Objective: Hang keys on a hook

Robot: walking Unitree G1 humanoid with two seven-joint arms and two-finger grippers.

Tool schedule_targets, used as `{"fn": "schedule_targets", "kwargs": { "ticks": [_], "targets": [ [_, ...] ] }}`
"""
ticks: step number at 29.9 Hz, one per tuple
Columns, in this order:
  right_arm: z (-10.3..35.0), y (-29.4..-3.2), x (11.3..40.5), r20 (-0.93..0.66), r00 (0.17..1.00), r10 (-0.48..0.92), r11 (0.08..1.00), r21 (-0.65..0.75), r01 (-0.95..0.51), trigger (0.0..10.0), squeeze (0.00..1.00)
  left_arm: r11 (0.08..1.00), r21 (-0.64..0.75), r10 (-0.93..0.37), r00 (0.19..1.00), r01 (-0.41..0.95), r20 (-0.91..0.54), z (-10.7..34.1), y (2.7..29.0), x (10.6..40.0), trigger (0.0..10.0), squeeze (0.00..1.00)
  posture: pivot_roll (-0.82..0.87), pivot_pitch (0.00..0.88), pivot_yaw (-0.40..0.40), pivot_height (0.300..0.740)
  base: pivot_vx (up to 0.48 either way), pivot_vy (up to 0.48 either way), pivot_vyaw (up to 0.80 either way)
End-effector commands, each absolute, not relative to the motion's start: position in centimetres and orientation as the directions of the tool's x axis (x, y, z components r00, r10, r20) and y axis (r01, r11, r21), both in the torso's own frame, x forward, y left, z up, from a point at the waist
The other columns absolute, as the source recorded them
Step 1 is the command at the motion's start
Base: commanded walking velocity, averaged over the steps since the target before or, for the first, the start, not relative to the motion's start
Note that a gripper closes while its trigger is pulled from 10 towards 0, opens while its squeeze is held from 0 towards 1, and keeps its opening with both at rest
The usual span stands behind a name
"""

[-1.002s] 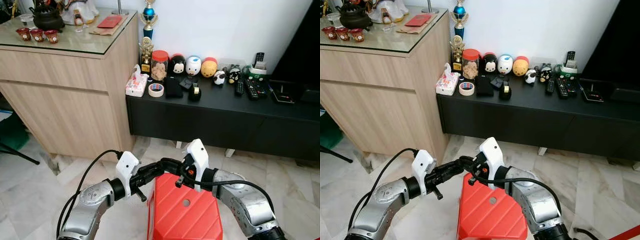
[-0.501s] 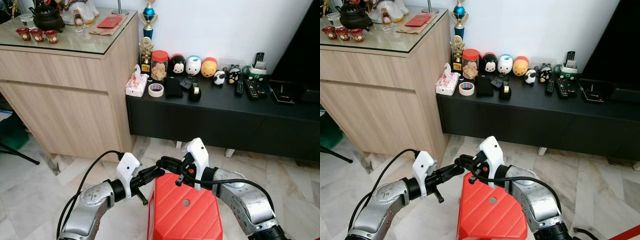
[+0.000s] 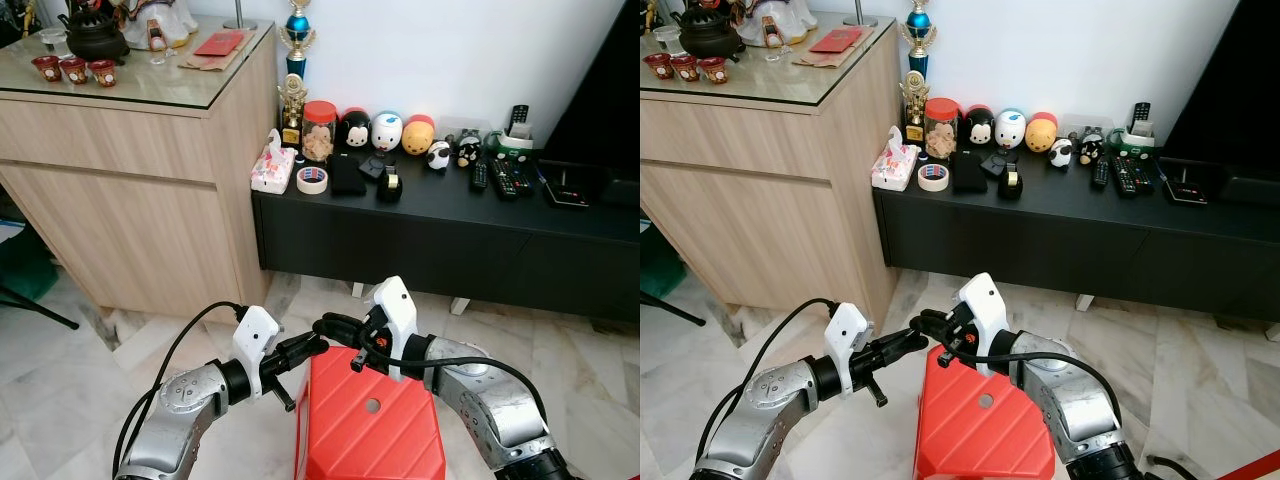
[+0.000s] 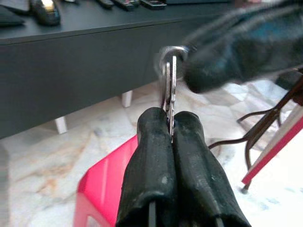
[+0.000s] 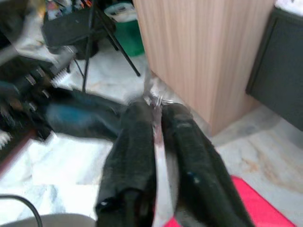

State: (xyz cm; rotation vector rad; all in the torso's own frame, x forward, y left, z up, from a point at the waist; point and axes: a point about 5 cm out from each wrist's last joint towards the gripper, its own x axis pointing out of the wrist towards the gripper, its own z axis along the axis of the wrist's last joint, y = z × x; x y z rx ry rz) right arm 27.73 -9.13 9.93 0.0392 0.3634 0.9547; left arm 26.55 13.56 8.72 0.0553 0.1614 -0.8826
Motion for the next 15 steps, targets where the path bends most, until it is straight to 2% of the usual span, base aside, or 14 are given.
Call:
{"fn": "schedule_targets", "kwargs": {
  "ticks": [1, 2, 3, 12, 13, 14, 15],
  "targets": [
    [9.6, -9.6, 28.0, -0.318, 0.55, 0.772, 0.617, 0.173, -0.768, 10.0, 0.76, 0.633, -0.014, -0.765, 0.623, 0.774, -0.162, 8.7, 13.6, 26.6, 0.0, 0.0, 0.06, 0.02, -0.075, 0.74, 0.0, 0.0, 0.0],
    [9.6, -9.6, 28.0, -0.318, 0.55, 0.772, 0.617, 0.173, -0.768, 10.0, 0.76, 0.633, -0.014, -0.765, 0.623, 0.774, -0.162, 8.7, 13.6, 26.6, 0.0, 0.0, 0.06, 0.02, -0.075, 0.74, 0.0, 0.0, 0.0],
    [9.4, -9.9, 28.2, -0.33, 0.561, 0.759, 0.632, 0.168, -0.757, 10.0, 0.0, 0.629, -0.01, -0.767, 0.618, 0.777, -0.172, 8.6, 13.6, 26.5, 0.0, 0.0, 0.06, 0.019, -0.075, 0.74, 0.0, 0.0, 0.0],
    [9.2, -10.2, 28.7, -0.337, 0.602, 0.723, 0.675, 0.164, -0.719, 10.0, 0.0, 0.626, -0.007, -0.766, 0.613, 0.78, -0.192, 8.3, 13.8, 26.3, 0.0, 0.0, 0.07, 0.021, -0.075, 0.74, 0.0, 0.0, 0.0],
    [9.0, -10.6, 29.1, -0.35, 0.636, 0.688, 0.712, 0.157, -0.684, 10.0, 0.0, 0.624, -0.003, -0.765, 0.61, 0.781, -0.204, 8.2, 13.9, 26.2, 0.0, 0.0, 0.07, 0.023, -0.075, 0.74, 0.0, 0.0, 0.0],
    [8.3, -11.7, 30.1, -0.399, 0.705, 0.585, 0.797, 0.126, -0.59, 10.0, 0.0, 0.619, 0.008, -0.76, 0.602, 0.785, -0.245, 7.8, 14.4, 26.1, 0.0, 0.0, 0.07, 0.024, -0.075, 0.74, 0.0, 0.0, 0.0],
    [8.3, -11.7, 30.1, -0.399, 0.705, 0.585, 0.797, 0.126, -0.59, 10.0, 0.0, 0.619, 0.008, -0.76, 0.602, 0.785, -0.245, 7.8, 14.4, 26.1, 0.0, 0.0, 0.07, 0.024, -0.075, 0.74, 0.0, 0.0, 0.0]
  ]
}}
